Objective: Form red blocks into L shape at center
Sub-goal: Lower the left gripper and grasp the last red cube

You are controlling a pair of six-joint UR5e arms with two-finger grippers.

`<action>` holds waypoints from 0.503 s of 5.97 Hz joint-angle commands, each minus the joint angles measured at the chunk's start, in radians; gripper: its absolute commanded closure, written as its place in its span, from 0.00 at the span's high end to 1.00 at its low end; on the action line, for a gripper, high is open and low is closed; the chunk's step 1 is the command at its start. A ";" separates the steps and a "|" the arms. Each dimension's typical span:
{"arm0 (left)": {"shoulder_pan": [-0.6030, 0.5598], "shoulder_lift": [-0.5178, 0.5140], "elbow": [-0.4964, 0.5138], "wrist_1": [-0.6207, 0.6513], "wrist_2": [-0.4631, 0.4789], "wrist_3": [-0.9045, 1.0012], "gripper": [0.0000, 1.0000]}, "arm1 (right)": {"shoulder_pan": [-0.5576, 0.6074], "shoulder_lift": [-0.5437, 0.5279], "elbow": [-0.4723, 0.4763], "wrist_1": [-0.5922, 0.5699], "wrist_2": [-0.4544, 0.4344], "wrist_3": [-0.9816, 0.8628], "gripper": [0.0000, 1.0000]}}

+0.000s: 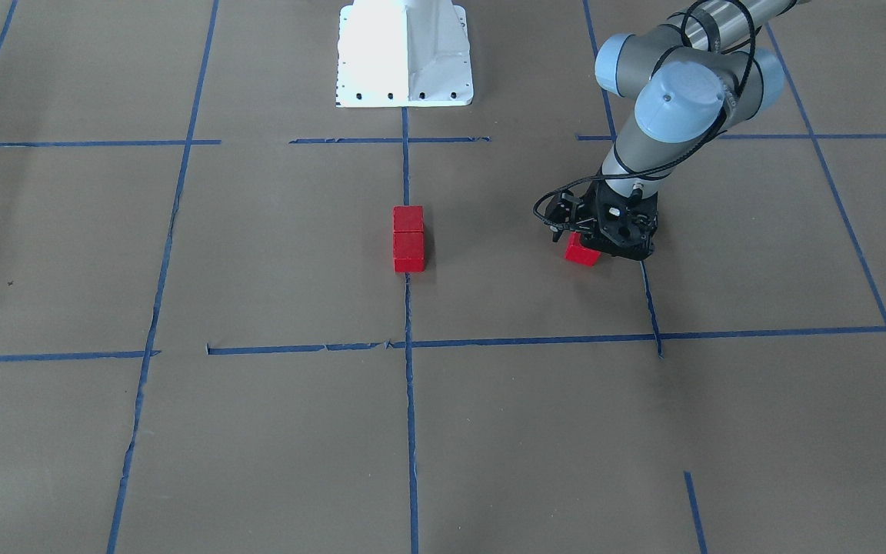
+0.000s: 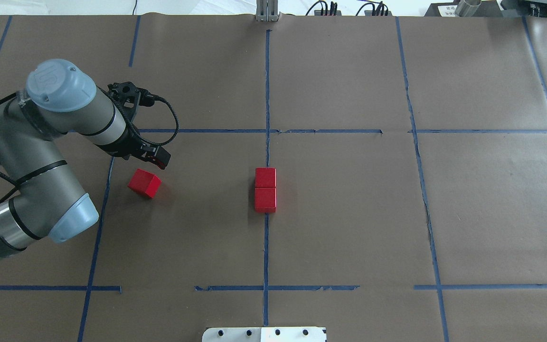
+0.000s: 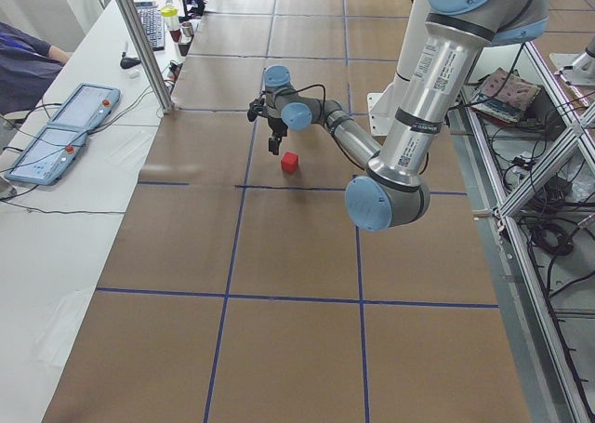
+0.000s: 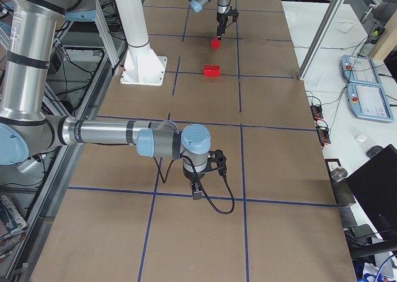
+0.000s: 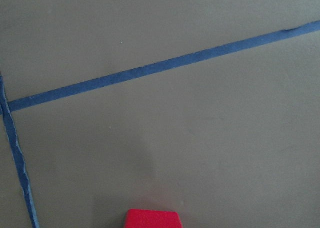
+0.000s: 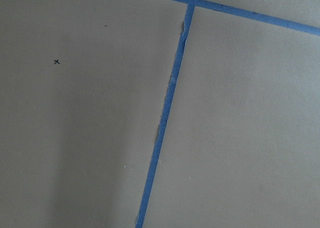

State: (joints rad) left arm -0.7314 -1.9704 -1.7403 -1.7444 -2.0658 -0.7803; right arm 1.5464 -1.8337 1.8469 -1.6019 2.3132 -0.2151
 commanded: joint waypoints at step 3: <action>0.059 0.005 0.031 -0.014 0.046 -0.045 1.00 | 0.000 -0.001 -0.009 -0.001 0.000 0.000 1.00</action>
State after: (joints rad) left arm -0.6900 -1.9638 -1.7163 -1.7574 -2.0274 -0.8128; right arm 1.5463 -1.8345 1.8440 -1.6037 2.3132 -0.2148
